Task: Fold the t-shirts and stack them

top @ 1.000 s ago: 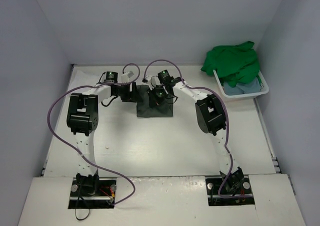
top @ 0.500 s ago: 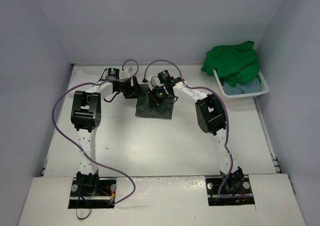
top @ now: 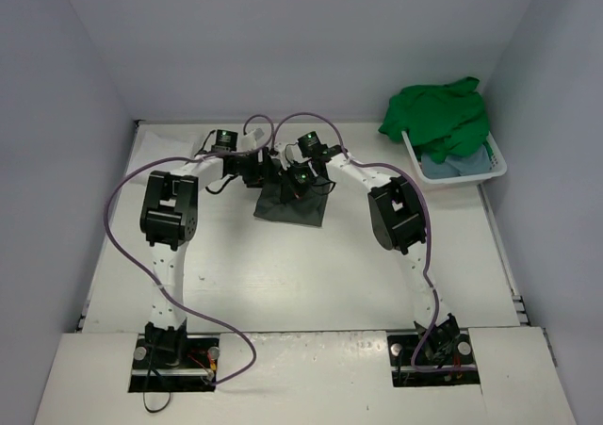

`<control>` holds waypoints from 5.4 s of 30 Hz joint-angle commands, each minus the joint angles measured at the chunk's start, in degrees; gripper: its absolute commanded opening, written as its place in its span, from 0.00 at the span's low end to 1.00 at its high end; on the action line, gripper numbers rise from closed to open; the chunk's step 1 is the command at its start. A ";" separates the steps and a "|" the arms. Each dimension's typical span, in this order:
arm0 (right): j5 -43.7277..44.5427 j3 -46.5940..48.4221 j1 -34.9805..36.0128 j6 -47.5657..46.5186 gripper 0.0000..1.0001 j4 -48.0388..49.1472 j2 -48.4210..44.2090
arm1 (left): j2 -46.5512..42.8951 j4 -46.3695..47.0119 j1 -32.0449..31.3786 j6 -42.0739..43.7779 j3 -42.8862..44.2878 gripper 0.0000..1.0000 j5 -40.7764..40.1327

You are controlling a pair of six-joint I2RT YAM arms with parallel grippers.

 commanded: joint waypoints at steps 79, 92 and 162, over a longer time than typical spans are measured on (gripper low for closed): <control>-12.20 -8.13 -10.33 -3.39 0.00 -4.45 -20.14 | -8.63 -32.18 13.66 38.89 28.90 0.00 -38.06; -12.20 -7.87 -10.06 -3.30 0.00 -4.45 -19.17 | -1.33 -38.16 16.04 41.87 40.26 0.00 -38.94; -12.90 -8.66 -7.87 -3.12 0.00 -4.54 -15.13 | 8.96 -14.52 23.16 46.53 37.27 0.57 -56.96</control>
